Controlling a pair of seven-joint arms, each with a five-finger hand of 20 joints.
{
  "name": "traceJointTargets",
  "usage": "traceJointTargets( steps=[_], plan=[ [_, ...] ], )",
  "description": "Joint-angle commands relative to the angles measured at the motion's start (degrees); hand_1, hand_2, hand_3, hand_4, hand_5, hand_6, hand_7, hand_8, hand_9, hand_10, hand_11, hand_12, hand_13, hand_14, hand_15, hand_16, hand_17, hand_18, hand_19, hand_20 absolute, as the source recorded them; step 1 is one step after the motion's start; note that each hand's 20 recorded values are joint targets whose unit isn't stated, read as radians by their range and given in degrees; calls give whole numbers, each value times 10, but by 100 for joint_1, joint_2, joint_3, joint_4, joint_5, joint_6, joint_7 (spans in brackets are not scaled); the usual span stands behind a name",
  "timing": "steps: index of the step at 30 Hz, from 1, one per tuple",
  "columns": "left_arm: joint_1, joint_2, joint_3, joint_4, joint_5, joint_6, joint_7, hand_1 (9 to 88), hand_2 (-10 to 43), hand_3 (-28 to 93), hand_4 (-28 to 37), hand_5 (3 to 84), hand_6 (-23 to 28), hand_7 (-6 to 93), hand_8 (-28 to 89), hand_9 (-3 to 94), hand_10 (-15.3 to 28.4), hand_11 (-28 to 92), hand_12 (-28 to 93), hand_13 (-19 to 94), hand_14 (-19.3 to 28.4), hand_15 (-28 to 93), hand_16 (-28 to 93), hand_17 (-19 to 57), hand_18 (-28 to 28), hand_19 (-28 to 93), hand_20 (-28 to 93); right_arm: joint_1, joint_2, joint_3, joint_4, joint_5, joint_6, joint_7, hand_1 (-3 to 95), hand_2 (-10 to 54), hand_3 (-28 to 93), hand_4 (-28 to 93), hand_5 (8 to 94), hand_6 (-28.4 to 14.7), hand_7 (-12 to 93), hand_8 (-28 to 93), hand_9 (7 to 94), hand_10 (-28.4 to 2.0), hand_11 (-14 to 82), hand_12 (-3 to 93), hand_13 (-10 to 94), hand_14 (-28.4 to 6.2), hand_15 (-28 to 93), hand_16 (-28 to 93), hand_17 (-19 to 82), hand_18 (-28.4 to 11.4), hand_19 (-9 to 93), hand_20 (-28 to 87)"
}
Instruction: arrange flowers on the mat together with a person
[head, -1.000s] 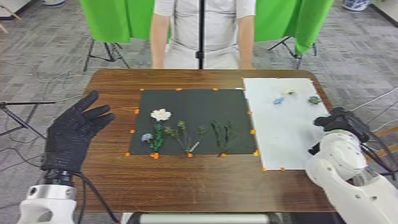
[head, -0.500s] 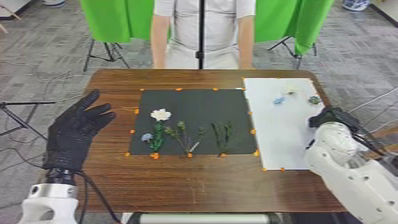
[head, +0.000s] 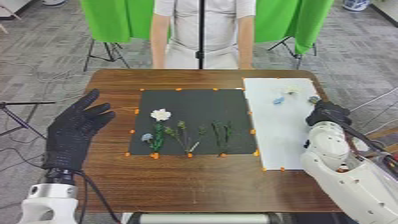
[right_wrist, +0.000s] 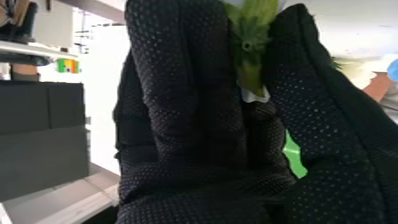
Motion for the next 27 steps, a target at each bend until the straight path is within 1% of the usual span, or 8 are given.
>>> traceJointTargets(
  steps=[1,3,8,12,18,21,24,27],
  plan=[
    [141,-24,-75,22,-73,74,94,240,77,743,-220,417,106,67,-63,417,213,250,127,314,280,538,-62,-32,278,622,111,-311,-38,180,-497,-258,506,0,619,-95,643,-282,802,23,254,-54,905,-63,119,354,785,-23,407,305,245,-158,708,140],
    [212,-35,-153,44,-109,130,150,240,77,743,-220,417,107,67,-63,416,214,251,127,313,280,539,-62,-32,277,622,111,-371,-61,215,-865,-230,654,-71,621,-95,645,-282,804,21,253,-52,906,-63,120,357,788,-25,409,308,245,-158,708,139],
    [622,-140,-467,-79,-158,271,235,239,76,743,-220,415,106,66,-63,416,214,250,127,313,280,539,-62,-32,278,622,111,-329,-371,-88,-1714,-298,927,-672,624,-95,646,-283,809,16,250,-48,907,-62,122,364,788,-28,416,311,246,-157,709,138],
    [721,-148,-536,-111,-176,278,290,237,74,745,-222,414,105,67,-63,416,213,250,127,313,281,538,-62,-32,278,623,111,113,-850,-639,-1969,-119,1021,-1156,623,-95,651,-283,811,15,248,-46,907,-61,122,366,787,-30,419,310,247,-156,709,136],
    [675,-141,-512,-106,-162,237,247,235,73,748,-224,413,104,67,-62,416,212,249,127,314,280,538,-61,-33,278,622,113,979,-1566,-1636,-1666,315,973,-1760,622,-95,653,-283,811,15,247,-44,906,-61,123,370,786,-31,423,311,248,-150,705,133],
    [599,-171,-492,-88,-136,187,136,236,74,746,-225,413,104,67,-63,416,213,250,127,314,280,538,-61,-33,278,622,115,1350,-1924,-2030,-1331,535,922,-1988,621,-95,654,-283,810,16,247,-45,906,-61,123,370,785,-29,424,312,248,-147,703,132],
    [518,-142,-444,-47,-246,140,174,236,74,746,-225,413,105,66,-63,416,213,250,127,314,280,538,-61,-32,278,622,116,1712,-2216,-2426,-936,602,925,-2102,619,-95,654,-283,808,17,249,-45,907,-60,123,370,784,-31,425,312,247,-145,701,131],
    [429,-39,-392,-29,-417,104,259,236,74,746,-225,413,105,66,-62,417,213,250,127,314,281,539,-61,-32,278,622,117,1679,-2708,-2330,-650,499,483,-2255,614,-95,659,-283,801,21,252,-45,903,-63,126,374,779,-33,430,314,244,-141,693,128]
  ],
)
